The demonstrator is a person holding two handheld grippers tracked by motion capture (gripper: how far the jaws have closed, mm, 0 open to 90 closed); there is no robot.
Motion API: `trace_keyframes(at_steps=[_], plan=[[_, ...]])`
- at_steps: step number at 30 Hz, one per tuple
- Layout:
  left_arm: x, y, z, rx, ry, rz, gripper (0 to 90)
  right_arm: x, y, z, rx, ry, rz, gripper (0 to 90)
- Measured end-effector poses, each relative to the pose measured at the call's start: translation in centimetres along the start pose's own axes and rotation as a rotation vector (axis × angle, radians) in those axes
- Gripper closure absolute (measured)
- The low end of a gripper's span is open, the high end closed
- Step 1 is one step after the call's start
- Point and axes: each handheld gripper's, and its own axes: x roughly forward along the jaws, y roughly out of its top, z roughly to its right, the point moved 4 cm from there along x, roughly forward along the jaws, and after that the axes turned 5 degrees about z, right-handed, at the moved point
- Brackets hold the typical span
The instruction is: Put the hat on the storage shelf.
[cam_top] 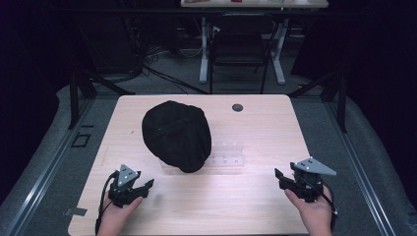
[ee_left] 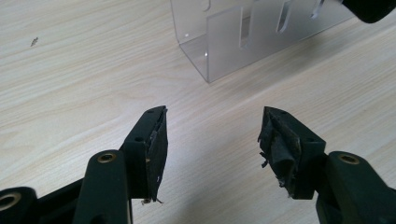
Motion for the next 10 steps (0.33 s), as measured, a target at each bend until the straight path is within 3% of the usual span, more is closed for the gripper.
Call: trace_keyframes(at_steps=[3, 10], plan=[[0.1, -0.1, -0.2, -0.028, -0.001, 0.007, 40.8, 0.5, -1.7, -0.3, 0.051, 0.040, -0.027, 43.2], [0.3, -0.3, -0.6, -0.064, 0.008, 0.012, 38.2, 1.2, -3.5, -0.9, 0.052, 0.054, -0.014, 42.4]])
